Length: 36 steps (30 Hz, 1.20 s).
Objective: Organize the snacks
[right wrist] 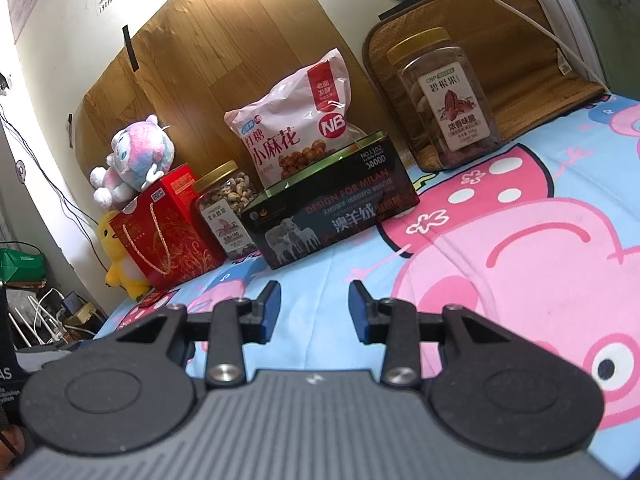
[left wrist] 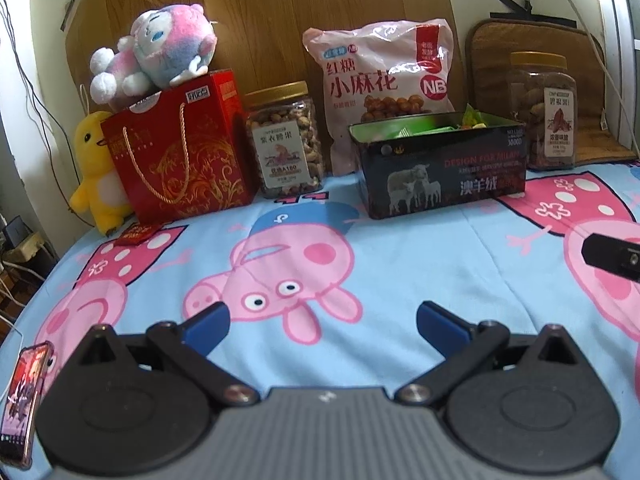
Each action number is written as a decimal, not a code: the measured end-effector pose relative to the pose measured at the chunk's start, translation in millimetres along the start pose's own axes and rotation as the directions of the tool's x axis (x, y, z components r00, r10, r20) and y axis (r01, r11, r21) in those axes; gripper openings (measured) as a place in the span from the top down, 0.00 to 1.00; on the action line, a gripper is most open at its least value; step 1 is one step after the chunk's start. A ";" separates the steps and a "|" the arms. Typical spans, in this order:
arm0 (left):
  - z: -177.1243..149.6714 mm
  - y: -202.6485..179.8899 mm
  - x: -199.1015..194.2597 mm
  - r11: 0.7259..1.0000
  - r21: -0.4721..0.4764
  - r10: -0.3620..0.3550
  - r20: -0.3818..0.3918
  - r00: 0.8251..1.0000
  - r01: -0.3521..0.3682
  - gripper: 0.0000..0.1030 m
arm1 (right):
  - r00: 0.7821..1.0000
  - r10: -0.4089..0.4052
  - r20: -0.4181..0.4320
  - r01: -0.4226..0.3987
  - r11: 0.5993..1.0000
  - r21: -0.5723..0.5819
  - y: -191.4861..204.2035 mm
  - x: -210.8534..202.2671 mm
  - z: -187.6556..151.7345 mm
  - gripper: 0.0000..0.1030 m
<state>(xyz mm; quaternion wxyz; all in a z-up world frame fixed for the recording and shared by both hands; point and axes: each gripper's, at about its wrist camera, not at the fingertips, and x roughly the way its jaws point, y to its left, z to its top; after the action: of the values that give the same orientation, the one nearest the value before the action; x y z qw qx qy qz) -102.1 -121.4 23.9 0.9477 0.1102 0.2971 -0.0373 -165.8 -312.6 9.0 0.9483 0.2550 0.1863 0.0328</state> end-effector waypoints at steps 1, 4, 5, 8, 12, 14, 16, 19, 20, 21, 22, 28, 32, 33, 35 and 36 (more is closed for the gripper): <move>-0.5 -0.2 0.1 1.000 0.002 0.002 -0.002 1.000 -0.002 0.00 | 1.000 0.000 0.000 0.000 1.000 0.000 -0.1 0.1 0.0 0.60; -1.1 -1.1 0.5 1.000 0.008 0.014 -0.007 1.000 -0.014 0.00 | 1.000 0.001 -0.001 -0.001 1.000 -0.001 -0.5 0.2 0.2 0.60; -1.0 -1.4 0.7 1.000 0.010 0.017 -0.009 1.000 -0.017 0.00 | 1.000 0.001 0.000 -0.001 1.000 -0.001 -0.5 0.2 0.1 0.60; -1.2 -1.5 1.4 1.000 0.013 0.021 -0.013 1.000 -0.021 0.00 | 1.000 0.002 0.000 -0.002 1.000 -0.002 -0.7 0.3 0.3 0.60; -1.5 -1.4 2.9 1.000 0.019 0.020 -0.023 1.000 -0.019 0.00 | 1.000 0.002 0.004 -0.002 1.000 -0.004 0.4 -1.7 -0.9 0.60; -1.6 -1.1 3.2 1.000 0.022 0.019 -0.025 1.000 -0.018 0.00 | 1.000 0.002 0.005 -0.002 1.000 -0.003 0.7 -2.2 -1.1 0.60; -1.6 -0.7 3.2 0.999 0.025 0.021 -0.025 0.999 -0.020 0.00 | 1.000 0.002 0.005 -0.002 1.000 -0.003 0.5 -1.9 -0.9 0.60; -1.3 0.0 4.3 0.999 0.026 0.024 -0.030 0.999 -0.023 0.00 | 1.000 0.003 0.004 -0.003 1.000 -0.003 0.1 -1.6 -0.6 0.60; -1.4 0.5 4.8 0.999 0.026 0.025 -0.032 0.999 -0.024 0.00 | 1.000 0.003 0.003 -0.003 1.000 -0.003 0.4 -1.8 -0.8 0.60; -1.5 0.8 5.2 0.999 0.026 0.028 -0.034 0.999 -0.027 0.00 | 1.000 0.003 0.003 -0.003 1.000 -0.003 0.8 -2.4 -1.2 0.60; -1.7 1.1 5.5 0.999 0.024 0.031 -0.036 0.999 -0.030 0.00 | 1.000 0.003 0.003 -0.003 1.000 -0.003 1.2 -2.9 -1.1 0.60; -3.3 4.3 8.9 0.999 0.021 0.045 -0.049 0.998 -0.044 0.00 | 1.000 0.001 0.003 -0.001 1.000 -0.002 0.9 -2.7 -1.1 0.60; -4.6 5.7 11.4 0.999 0.017 0.050 -0.063 0.997 -0.049 0.00 | 1.000 0.002 0.001 -0.002 1.000 -0.001 0.5 -2.3 -0.7 0.60; -4.7 5.8 11.9 0.999 0.016 0.049 -0.066 0.997 -0.048 0.00 | 1.000 0.002 0.001 -0.002 1.000 0.000 0.1 -2.3 -0.5 0.60; -5.1 5.7 12.4 0.999 0.014 0.047 -0.071 0.996 -0.047 0.00 | 1.000 0.002 0.002 -0.002 1.000 -0.001 0.0 -2.4 -0.4 0.60; -5.2 5.5 12.7 0.999 0.015 0.047 -0.073 0.996 -0.046 0.00 | 1.000 0.002 0.002 -0.002 1.000 -0.001 0.2 -2.6 -0.4 0.60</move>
<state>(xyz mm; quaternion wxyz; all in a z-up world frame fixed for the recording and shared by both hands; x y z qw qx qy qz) -93.8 -114.9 13.5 0.9361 0.1246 0.3287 -0.0130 -168.4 -312.6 9.7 0.9485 0.2549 0.1850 0.0333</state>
